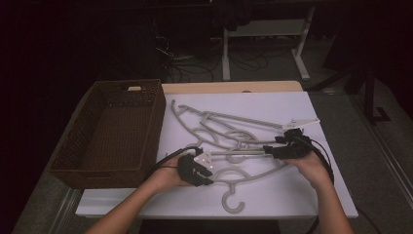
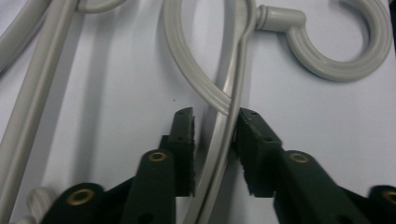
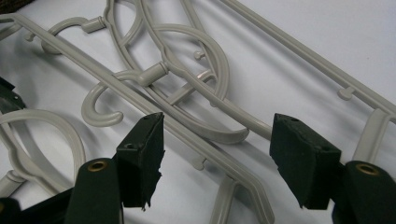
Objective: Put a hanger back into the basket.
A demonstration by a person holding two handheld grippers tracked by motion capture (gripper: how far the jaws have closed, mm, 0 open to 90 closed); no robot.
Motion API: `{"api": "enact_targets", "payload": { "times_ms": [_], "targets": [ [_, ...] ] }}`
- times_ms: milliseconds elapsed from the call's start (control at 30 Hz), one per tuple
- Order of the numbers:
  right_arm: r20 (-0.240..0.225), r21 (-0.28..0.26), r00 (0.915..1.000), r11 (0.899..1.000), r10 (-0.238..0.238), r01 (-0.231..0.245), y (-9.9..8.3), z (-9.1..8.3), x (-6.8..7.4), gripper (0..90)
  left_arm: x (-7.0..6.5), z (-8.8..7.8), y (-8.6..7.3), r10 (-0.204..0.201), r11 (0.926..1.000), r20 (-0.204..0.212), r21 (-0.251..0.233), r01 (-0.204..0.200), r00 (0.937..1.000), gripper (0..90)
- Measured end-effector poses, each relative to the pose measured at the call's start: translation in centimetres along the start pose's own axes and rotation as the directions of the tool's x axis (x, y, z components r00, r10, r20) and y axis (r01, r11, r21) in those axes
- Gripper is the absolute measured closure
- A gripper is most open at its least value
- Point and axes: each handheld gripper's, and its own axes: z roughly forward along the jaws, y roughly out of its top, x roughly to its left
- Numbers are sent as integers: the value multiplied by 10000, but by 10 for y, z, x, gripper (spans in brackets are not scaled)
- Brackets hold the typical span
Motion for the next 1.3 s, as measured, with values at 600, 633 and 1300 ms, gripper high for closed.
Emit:
{"api": "enact_targets", "payload": {
  "times_ms": [600,633,1300],
  "targets": [
    [111,-422,9999,9990,-109,114,5,-11,1,310,-10,-1,6,968,9953,185,-91,-967,9951,823],
    [110,-436,9999,9990,-127,132,6,-12,1,308,-10,-1,6,968,9953,185,-91,-967,9951,823],
    [309,-1187,9987,9920,-402,436,15,-39,8,275,5,-34,11,-320,9933,-367,-1119,277,9988,824]
  ]
}}
